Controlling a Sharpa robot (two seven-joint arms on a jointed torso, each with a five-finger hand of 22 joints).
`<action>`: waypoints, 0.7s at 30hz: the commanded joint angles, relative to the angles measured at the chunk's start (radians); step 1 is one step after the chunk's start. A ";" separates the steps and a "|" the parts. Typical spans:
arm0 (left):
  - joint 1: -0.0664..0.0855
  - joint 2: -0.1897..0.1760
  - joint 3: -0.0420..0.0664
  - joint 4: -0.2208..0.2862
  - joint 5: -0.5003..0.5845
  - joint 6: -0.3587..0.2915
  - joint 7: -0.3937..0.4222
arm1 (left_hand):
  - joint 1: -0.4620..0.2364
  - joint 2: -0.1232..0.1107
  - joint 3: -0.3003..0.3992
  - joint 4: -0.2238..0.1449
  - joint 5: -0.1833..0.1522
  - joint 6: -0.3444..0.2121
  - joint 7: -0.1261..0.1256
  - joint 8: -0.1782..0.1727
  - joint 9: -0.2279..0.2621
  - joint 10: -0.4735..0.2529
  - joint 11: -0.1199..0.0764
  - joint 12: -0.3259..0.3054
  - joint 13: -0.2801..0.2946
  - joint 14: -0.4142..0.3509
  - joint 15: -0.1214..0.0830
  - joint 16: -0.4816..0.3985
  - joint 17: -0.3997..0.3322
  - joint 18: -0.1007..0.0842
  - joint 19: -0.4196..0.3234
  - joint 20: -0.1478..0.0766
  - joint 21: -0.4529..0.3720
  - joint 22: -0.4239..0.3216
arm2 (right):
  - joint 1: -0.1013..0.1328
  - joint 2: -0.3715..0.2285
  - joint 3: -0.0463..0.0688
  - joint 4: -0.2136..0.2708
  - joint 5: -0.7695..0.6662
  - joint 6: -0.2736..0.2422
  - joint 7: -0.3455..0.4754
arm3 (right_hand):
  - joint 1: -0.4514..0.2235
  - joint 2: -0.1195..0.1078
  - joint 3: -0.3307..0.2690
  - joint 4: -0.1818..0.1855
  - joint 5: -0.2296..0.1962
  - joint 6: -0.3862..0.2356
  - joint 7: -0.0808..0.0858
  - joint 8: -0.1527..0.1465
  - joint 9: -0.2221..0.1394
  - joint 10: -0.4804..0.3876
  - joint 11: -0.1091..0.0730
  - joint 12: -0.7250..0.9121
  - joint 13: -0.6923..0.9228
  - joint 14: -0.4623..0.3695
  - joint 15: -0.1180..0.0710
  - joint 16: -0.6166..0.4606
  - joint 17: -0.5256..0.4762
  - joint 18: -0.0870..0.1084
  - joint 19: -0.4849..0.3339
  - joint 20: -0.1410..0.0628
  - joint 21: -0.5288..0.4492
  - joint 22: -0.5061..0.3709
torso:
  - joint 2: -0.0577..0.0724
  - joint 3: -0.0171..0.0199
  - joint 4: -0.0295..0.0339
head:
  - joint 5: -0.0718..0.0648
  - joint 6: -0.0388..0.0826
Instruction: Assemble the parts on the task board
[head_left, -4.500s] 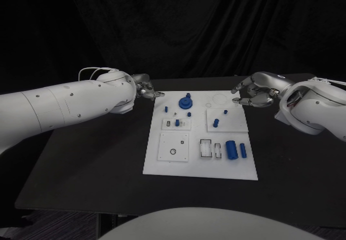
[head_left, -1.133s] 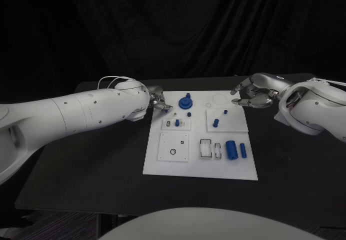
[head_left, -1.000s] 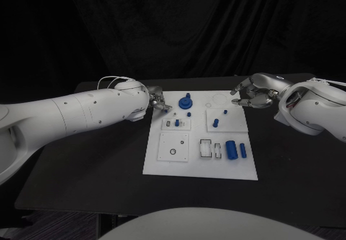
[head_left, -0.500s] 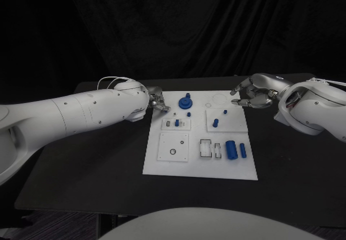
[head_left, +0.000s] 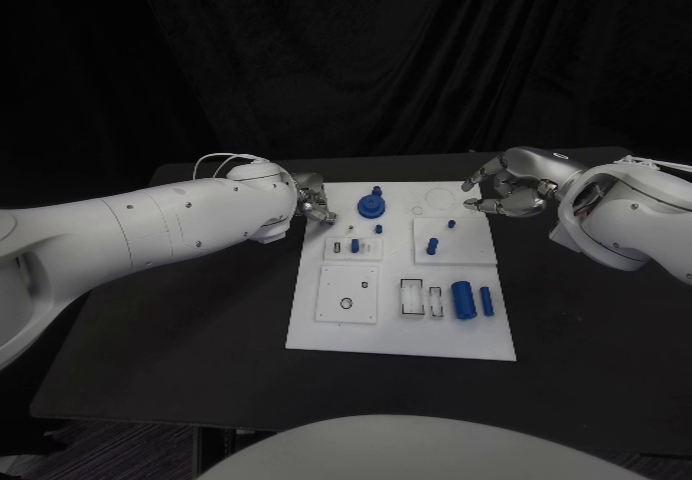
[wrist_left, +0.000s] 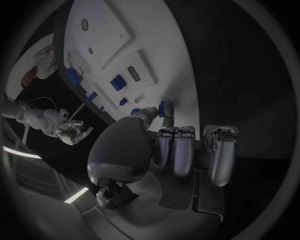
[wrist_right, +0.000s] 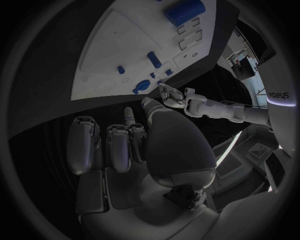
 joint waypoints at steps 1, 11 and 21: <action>-0.003 -0.008 0.001 0.014 -0.006 -0.010 0.021 | 0.001 -0.011 0.010 -0.002 0.007 0.005 -0.006 -0.002 0.002 0.106 -0.001 0.003 0.262 0.106 0.002 0.003 0.263 -0.006 0.105 0.001 0.004 0.263 | -0.002 -0.002 0.001 0.001 -0.002 0.004 -0.015 | 0.001 0.010 0.003 0.002 0.001 0.008 -0.002 0.000 -0.001 0.000 0.005 -0.003 0.117 0.080 0.010 -0.004 0.146 0.007 0.021 0.005 -0.006 0.201 | 0.000 -0.0003 -0.0001 | 0.001 0.000; -0.002 -0.048 0.001 0.071 -0.006 -0.048 0.038 | -0.002 -0.031 0.060 -0.022 0.016 0.012 -0.009 0.004 0.012 0.106 -0.004 0.003 0.262 0.106 0.000 0.003 0.263 -0.006 0.105 0.000 0.004 0.263 | -0.002 -0.005 0.001 0.000 -0.002 0.005 -0.018 | 0.001 0.010 0.003 0.002 0.001 0.008 -0.002 0.000 -0.001 0.000 0.005 -0.003 0.117 0.080 0.010 -0.004 0.146 0.007 0.021 0.005 -0.006 0.201 | 0.000 0.0001 0.0001 | -0.003 0.000; -0.002 -0.136 0.001 0.198 -0.006 -0.145 0.029 | -0.008 -0.044 0.088 -0.033 0.020 0.019 -0.012 0.012 0.021 0.106 -0.006 0.003 0.262 0.106 -0.002 0.003 0.263 -0.006 0.105 -0.002 0.004 0.263 | -0.002 -0.011 0.001 -0.001 -0.002 0.009 -0.022 | 0.002 0.011 0.004 0.001 0.002 0.008 -0.002 0.000 -0.002 -0.001 0.005 -0.005 0.115 0.080 0.010 -0.005 0.144 0.008 0.020 0.005 -0.008 0.201 | 0.000 0.0000 -0.0001 | -0.001 0.000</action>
